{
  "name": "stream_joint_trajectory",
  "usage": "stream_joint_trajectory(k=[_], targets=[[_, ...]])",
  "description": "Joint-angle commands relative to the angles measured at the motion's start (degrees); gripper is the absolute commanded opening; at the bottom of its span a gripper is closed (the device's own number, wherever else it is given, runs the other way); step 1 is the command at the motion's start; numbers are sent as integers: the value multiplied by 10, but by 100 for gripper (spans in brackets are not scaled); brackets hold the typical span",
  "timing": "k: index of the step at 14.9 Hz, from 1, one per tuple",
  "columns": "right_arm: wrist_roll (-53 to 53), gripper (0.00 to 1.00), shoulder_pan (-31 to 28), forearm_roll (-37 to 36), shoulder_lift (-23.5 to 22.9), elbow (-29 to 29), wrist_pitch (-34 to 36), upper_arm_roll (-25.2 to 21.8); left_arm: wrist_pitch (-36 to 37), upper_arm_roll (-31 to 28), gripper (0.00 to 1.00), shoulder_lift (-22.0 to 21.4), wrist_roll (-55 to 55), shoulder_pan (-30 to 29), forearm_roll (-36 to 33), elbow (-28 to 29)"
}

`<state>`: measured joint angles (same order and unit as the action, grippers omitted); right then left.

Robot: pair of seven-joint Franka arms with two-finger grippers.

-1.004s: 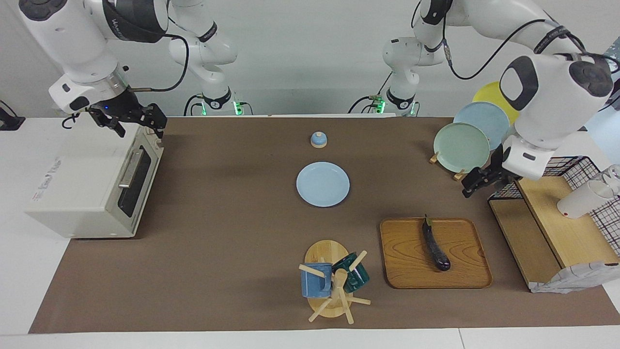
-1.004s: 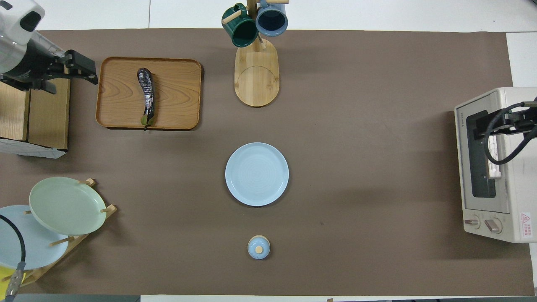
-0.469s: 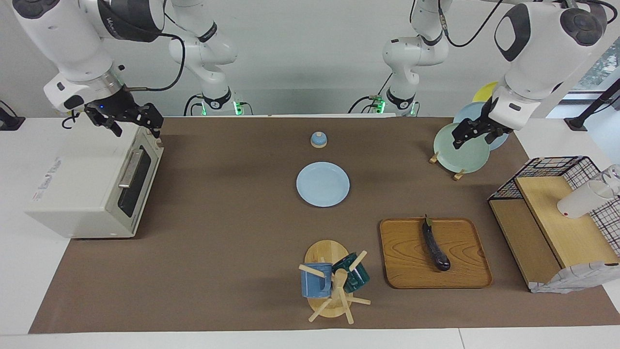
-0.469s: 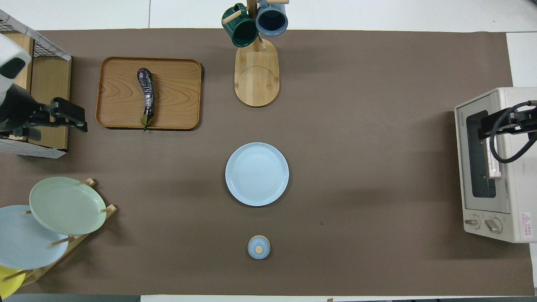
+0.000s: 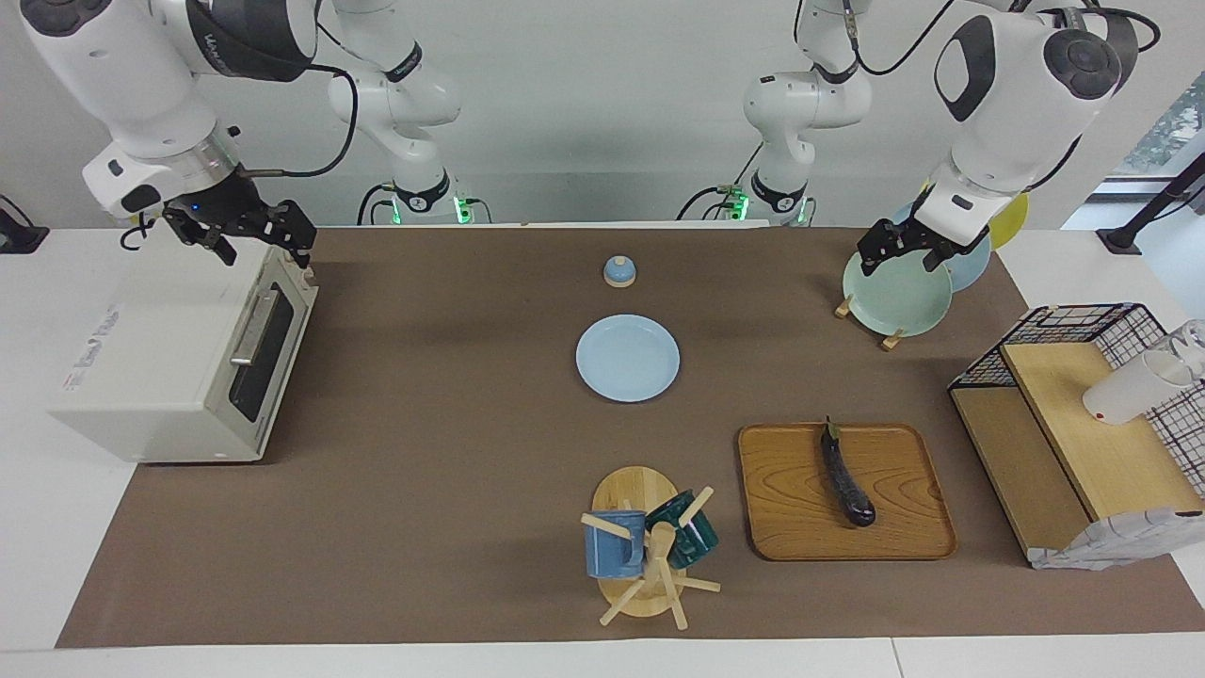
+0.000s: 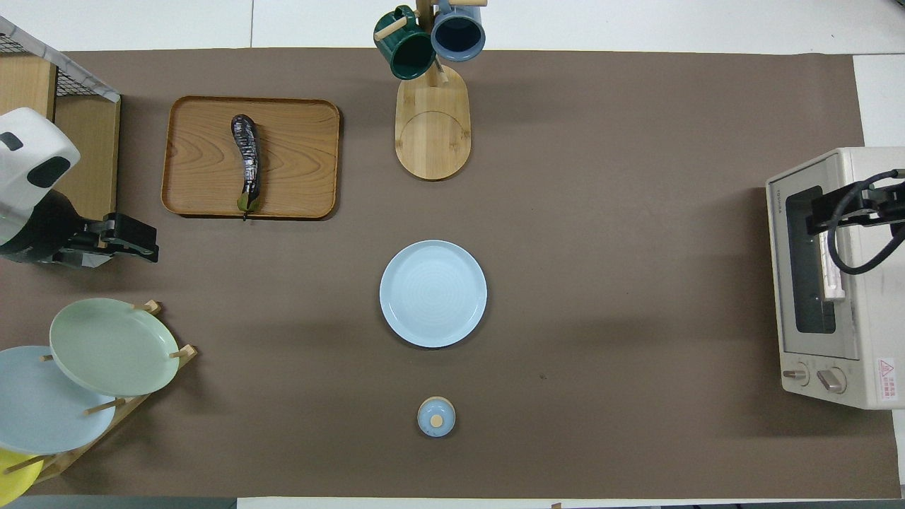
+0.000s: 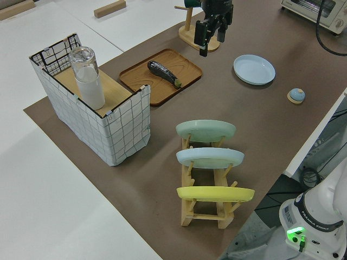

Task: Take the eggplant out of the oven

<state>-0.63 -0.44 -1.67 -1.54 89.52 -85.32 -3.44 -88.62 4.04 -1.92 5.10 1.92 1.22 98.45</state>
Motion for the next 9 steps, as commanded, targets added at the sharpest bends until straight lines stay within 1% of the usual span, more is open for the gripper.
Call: stream_joint_trajectory(k=[1, 3, 9], targets=[[-5, 100, -5, 14, 1, 0, 8, 2, 40, -2, 100, -6, -13, -6, 4, -39], [-5, 100, -5, 14, 1, 0, 8, 1, 54, 3, 100, 0, -13, -31, 11, -62], [-5, 100, -5, 14, 2, 0, 8, 1, 49, 3, 100, 2, -13, -32, 14, -57]])
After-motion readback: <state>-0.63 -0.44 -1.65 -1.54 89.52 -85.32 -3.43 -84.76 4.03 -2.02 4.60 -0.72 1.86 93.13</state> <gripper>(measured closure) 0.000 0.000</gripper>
